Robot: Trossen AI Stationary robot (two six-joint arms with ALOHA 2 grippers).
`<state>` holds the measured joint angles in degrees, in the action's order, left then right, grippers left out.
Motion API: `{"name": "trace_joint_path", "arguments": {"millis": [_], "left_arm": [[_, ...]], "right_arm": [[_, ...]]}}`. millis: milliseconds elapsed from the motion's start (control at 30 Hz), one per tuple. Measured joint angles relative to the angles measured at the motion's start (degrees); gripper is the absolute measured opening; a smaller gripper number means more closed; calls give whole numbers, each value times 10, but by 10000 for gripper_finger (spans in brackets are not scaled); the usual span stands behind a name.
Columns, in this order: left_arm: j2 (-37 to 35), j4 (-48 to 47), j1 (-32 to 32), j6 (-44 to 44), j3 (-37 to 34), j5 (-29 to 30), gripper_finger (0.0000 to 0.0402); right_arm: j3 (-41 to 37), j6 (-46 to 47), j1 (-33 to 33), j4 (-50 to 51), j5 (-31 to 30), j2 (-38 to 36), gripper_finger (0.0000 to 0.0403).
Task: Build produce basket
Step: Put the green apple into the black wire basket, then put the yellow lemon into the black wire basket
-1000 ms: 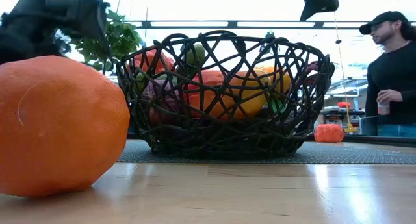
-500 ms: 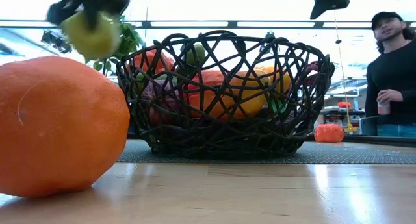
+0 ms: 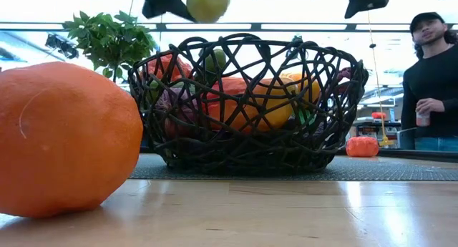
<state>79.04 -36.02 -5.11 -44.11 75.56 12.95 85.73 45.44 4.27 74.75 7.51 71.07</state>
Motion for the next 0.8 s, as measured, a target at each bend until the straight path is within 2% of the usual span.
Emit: {"name": "trace_joint_path", "arguments": {"millis": [67,300,467,667,800], "left_arm": [[15,0,8,-1,0,16,320],[30,-9,18,-10,-1,2,348],[35,34,25,48,0,3,351],[51,59,38,97,-1,-76,360],[70,52,38,126,-1,-92,393]], "right_arm": [[0,7,0,1,3,0,297],[0,42,0,8,3,0,297],[0,56,0,8,3,0,297],[0,66,-3,13,27,0,297],[0,85,-20,47,39,0,297]]}}
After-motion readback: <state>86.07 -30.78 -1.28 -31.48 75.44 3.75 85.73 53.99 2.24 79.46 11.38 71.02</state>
